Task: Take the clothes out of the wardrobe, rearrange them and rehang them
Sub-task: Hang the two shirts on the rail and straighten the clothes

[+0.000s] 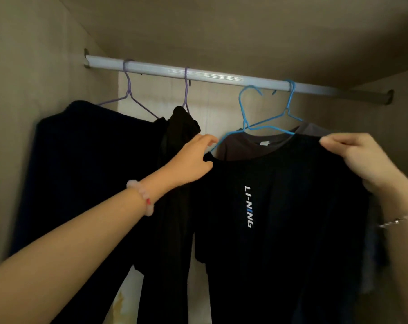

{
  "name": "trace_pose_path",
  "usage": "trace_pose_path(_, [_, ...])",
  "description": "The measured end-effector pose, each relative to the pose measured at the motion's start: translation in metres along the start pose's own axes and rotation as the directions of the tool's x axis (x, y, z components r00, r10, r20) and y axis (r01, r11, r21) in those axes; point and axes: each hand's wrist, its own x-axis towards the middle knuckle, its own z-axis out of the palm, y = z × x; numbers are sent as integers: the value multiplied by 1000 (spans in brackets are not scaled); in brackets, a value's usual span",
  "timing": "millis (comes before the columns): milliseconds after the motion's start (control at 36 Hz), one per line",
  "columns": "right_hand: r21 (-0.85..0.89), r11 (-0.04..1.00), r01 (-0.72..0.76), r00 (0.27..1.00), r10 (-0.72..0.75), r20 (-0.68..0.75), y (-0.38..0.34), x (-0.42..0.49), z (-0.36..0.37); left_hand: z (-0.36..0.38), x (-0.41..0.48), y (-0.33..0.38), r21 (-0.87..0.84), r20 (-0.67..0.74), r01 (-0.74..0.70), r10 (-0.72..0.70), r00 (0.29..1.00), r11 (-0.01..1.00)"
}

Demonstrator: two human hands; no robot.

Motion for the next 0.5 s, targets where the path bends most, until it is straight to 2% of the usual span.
trace_pose_path(83, [60, 998, -6, 1000, 4, 21, -7, -9, -18, 12, 18, -13, -57, 123, 237, -229, 966, 970])
trace_pose_path(194, [58, 997, -48, 999, 47, 22, 0, -17, -31, 19, 23, -35, 92, 223, 298, -312, 924, 950])
trace_pose_path(278, [5, 999, -52, 996, 52, -68, 11, -22, -36, 18, 12, -49, 110, 293, 272, -293, 910, 956])
trace_pose_path(333, [-17, 998, -66, 991, 64, -122, 16, -23, -37, 14, 1, -60, 34, 278, 262, -261, 924, 964])
trace_pose_path(417, [-30, 997, -73, 988, 69, -139, 23, -16, -39, 5, -12, -63, -166, 184, 217, -186, 965, 962])
trace_pose_path(500, [-37, 998, -60, 984, 53, -170, 18, -3, -35, -12, -23, -49, -220, 78, 140, -126, 989, 965])
